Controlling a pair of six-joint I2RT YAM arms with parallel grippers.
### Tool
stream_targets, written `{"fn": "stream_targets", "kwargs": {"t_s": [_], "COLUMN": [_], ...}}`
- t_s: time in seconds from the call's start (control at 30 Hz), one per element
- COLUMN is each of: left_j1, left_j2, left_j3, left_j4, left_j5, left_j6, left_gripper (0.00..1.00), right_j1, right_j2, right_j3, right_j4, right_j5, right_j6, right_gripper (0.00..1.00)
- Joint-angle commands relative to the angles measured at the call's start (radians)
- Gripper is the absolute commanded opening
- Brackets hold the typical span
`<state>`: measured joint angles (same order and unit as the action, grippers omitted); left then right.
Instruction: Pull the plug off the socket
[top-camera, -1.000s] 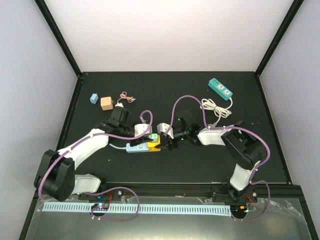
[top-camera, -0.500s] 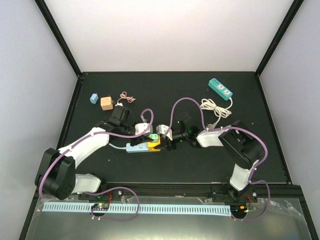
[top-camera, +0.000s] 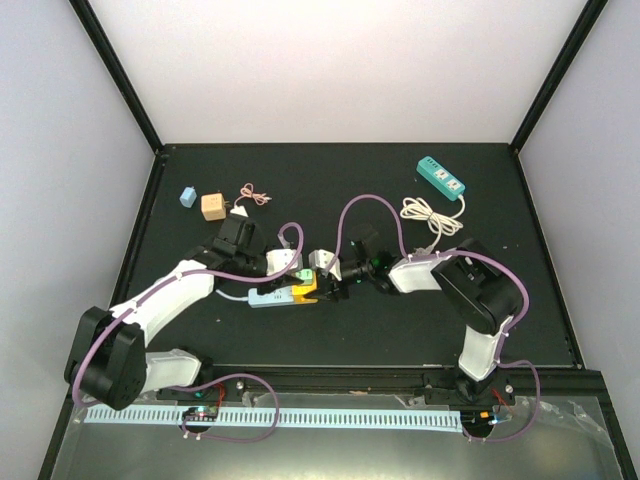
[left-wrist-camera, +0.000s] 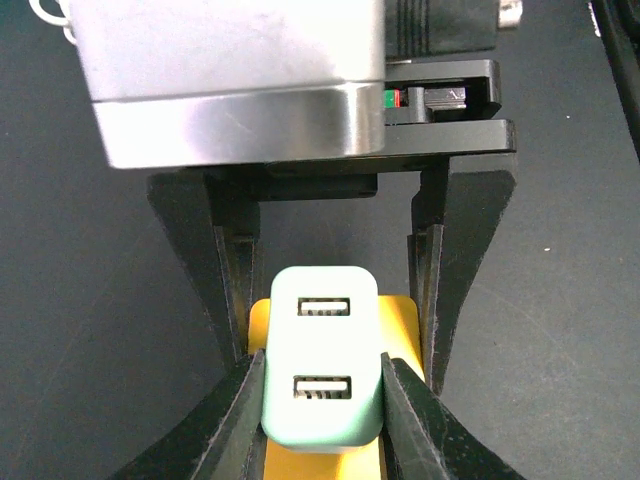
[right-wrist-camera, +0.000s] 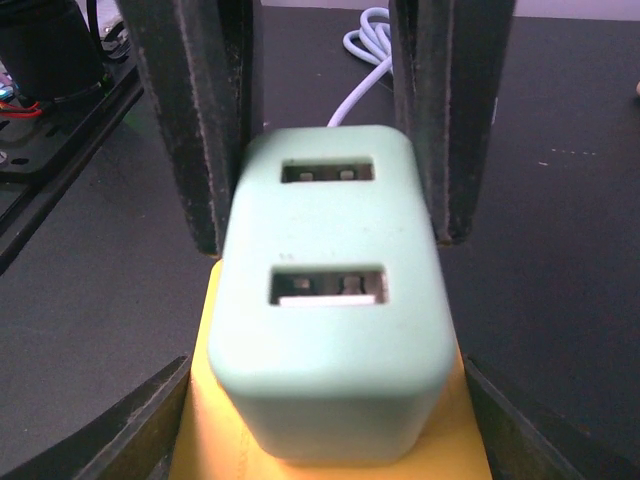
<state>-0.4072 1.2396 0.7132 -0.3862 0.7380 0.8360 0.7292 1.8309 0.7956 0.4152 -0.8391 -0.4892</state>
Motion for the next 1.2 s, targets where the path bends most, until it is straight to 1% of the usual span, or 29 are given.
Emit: {"fn": "stream_targets", "kwargs": {"t_s": [0.0, 0.07, 0.1, 0.2, 0.27, 0.4, 0.63, 0.7, 0.77, 0.83, 0.93, 1.03, 1.17], "left_j1": [-0.012, -0.01, -0.007, 0.006, 0.018, 0.021, 0.018, 0.018, 0.02, 0.024, 0.026, 0.04, 0.136], "left_j2": [-0.038, -0.031, -0.023, -0.002, -0.003, -0.058, -0.102, -0.113, -0.114, -0.113, -0.118, -0.132, -0.13], "left_j3": [-0.007, 0.014, 0.031, 0.06, 0.058, 0.018, 0.009, 0.003, 0.009, 0.014, 0.013, 0.008, 0.031], "left_j4": [0.035, 0.04, 0.022, -0.032, -0.039, 0.009, -0.043, -0.036, -0.026, -0.038, -0.07, -0.075, -0.112], "left_j5": [0.045, 0.045, 0.067, 0.164, 0.2, 0.207, 0.128, 0.131, 0.15, 0.187, 0.206, 0.174, 0.202], "left_j6": [0.03, -0.08, -0.099, -0.103, -0.096, -0.061, 0.026, 0.007, -0.084, -0.121, -0.105, -0.099, -0.102], "left_gripper": [0.18, 0.17, 0.16, 0.13, 0.13, 0.12, 0.11, 0.11, 0.11, 0.1, 0.1, 0.09, 0.09], "right_j1": [0.017, 0.018, 0.017, 0.019, 0.02, 0.022, 0.026, 0.028, 0.029, 0.03, 0.031, 0.031, 0.031], "right_j2": [0.07, 0.073, 0.074, 0.075, 0.076, 0.082, 0.093, 0.098, 0.099, 0.1, 0.099, 0.098, 0.095], "right_j3": [0.023, 0.026, 0.024, 0.022, 0.024, 0.033, 0.042, 0.045, 0.046, 0.045, 0.045, 0.045, 0.043], "right_j4": [-0.098, -0.096, -0.09, -0.089, -0.094, -0.105, -0.107, -0.112, -0.112, -0.114, -0.115, -0.119, -0.121], "right_j5": [0.056, 0.069, 0.076, 0.081, 0.085, 0.089, 0.106, 0.109, 0.114, 0.117, 0.118, 0.118, 0.117], "right_j6": [-0.01, -0.009, -0.005, -0.004, -0.005, -0.007, 0.001, -0.001, -0.005, -0.005, -0.006, -0.008, -0.012], "right_gripper": [0.01, 0.01, 0.01, 0.01, 0.01, 0.01, 0.01, 0.01, 0.01, 0.01, 0.01, 0.01, 0.01]}}
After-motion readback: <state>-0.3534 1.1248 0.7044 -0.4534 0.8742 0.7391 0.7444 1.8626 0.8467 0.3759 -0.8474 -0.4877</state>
